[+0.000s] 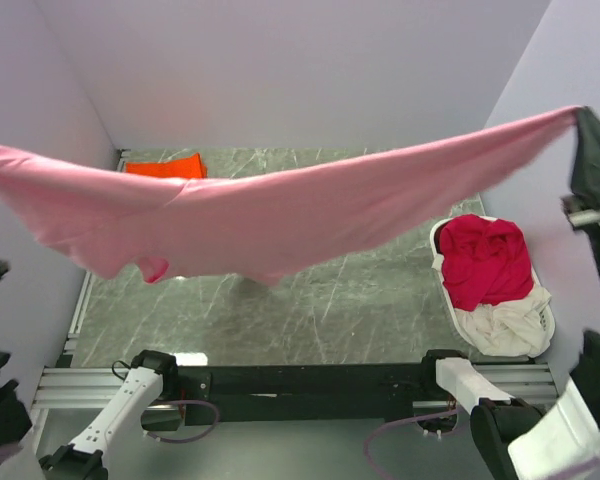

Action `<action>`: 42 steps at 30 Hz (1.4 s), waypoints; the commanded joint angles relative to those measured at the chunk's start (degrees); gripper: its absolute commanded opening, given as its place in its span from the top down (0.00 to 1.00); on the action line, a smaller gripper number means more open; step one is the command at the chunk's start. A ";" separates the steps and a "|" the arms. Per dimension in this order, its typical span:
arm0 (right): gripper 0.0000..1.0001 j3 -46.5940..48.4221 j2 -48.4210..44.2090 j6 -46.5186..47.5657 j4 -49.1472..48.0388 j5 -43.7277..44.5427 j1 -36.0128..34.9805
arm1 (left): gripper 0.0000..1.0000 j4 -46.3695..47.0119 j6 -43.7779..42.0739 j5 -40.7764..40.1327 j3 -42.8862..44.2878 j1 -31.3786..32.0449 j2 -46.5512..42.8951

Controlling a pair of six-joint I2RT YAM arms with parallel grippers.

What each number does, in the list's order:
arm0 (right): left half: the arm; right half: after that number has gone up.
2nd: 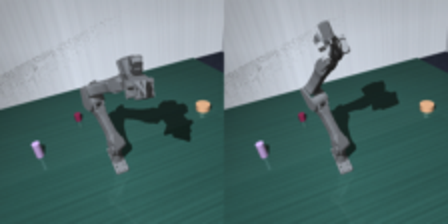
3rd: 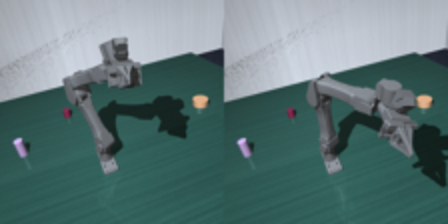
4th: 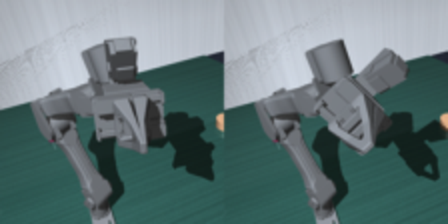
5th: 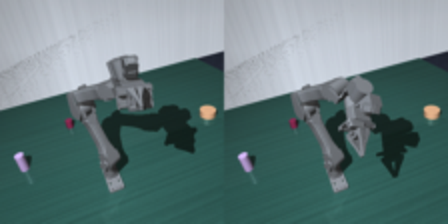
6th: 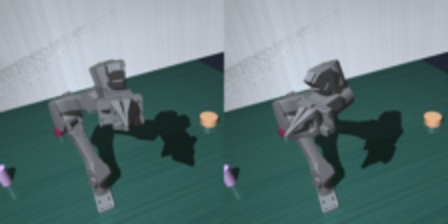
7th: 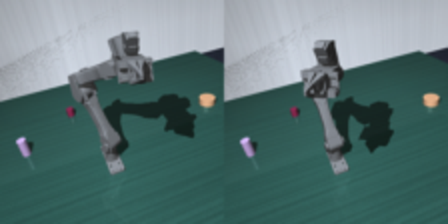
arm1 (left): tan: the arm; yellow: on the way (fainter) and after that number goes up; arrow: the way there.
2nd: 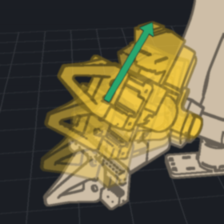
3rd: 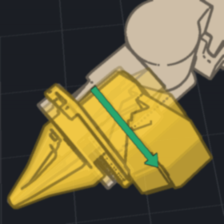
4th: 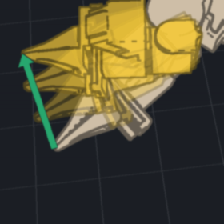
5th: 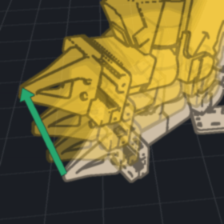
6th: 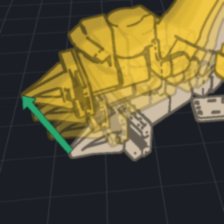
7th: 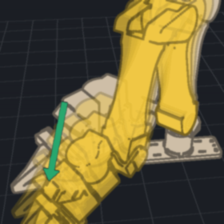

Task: Fold and stack the t-shirts
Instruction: Flatten the tshirt out

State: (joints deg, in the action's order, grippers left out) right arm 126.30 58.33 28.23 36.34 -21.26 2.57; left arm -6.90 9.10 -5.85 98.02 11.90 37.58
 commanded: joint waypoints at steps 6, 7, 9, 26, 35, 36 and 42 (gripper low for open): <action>1.00 0.90 1.88 -2.39 -2.23 5.61 0.51 | 0.99 5.05 1.18 4.09 2.45 -0.65 4.25; 1.00 -3.39 1.71 -2.30 -3.63 5.52 0.51 | 0.99 5.49 0.57 3.65 -0.43 -0.65 4.25; 1.00 -8.24 1.79 -2.13 -5.30 5.44 0.51 | 0.99 5.66 0.04 1.90 -4.13 -0.65 4.43; 1.00 -35.53 43.77 -4.85 -21.85 -6.18 0.25 | 1.00 26.85 4.16 4.84 -40.99 -10.05 47.86; 1.00 -15.21 66.47 -3.27 -14.27 8.58 -2.30 | 1.00 16.40 4.61 14.90 -16.91 -14.19 73.93; 1.00 -13.90 67.70 -3.01 -14.36 9.21 -2.30 | 1.00 15.61 4.09 15.25 -13.85 -14.36 74.99; 1.00 -11.25 69.73 -3.53 -14.71 9.83 -2.30 | 1.00 11.56 3.20 17.53 -5.48 -14.54 81.24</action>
State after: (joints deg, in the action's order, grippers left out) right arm 112.05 127.79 24.73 23.16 -13.43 0.01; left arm 5.98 13.04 8.25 88.05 -2.74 117.54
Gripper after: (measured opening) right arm 0.004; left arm 0.013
